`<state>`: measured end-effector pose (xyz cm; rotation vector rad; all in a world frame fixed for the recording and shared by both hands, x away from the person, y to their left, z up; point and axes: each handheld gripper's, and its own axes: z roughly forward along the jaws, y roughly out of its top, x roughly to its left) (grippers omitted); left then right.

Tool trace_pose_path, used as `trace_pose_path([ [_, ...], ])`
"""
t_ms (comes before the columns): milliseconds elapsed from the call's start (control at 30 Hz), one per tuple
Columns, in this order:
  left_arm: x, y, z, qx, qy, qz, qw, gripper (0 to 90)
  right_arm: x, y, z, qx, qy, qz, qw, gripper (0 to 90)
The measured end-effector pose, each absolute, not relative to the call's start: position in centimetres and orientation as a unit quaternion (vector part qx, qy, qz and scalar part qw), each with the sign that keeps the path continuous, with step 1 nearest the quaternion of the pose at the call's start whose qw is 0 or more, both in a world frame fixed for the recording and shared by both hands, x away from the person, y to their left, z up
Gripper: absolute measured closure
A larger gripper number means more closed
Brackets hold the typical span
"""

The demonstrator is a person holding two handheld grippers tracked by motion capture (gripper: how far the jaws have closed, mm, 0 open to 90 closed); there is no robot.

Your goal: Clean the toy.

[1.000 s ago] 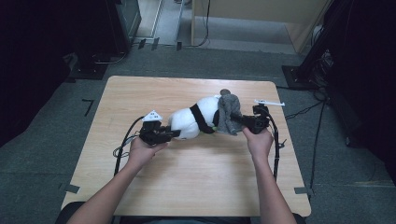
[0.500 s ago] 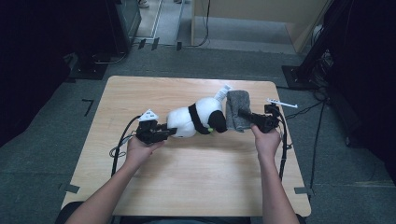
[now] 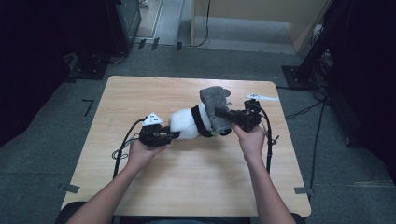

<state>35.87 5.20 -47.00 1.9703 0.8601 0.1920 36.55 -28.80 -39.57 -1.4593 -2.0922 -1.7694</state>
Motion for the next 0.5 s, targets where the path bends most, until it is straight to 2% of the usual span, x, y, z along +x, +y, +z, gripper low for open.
trace_pose_path([
  [200, 35.9, 5.4, -47.0, 0.808, 0.344, 0.065, 0.474, 47.7, 37.0, -28.8, -41.1, -0.488, -0.681, -0.546, 0.015, 78.9],
  [500, 36.2, 6.7, -46.0, 0.808, 0.334, 0.041, 0.484, 39.3, 37.0, -30.4, -41.7, -0.502, -0.672, -0.544, 0.017, 78.6],
])
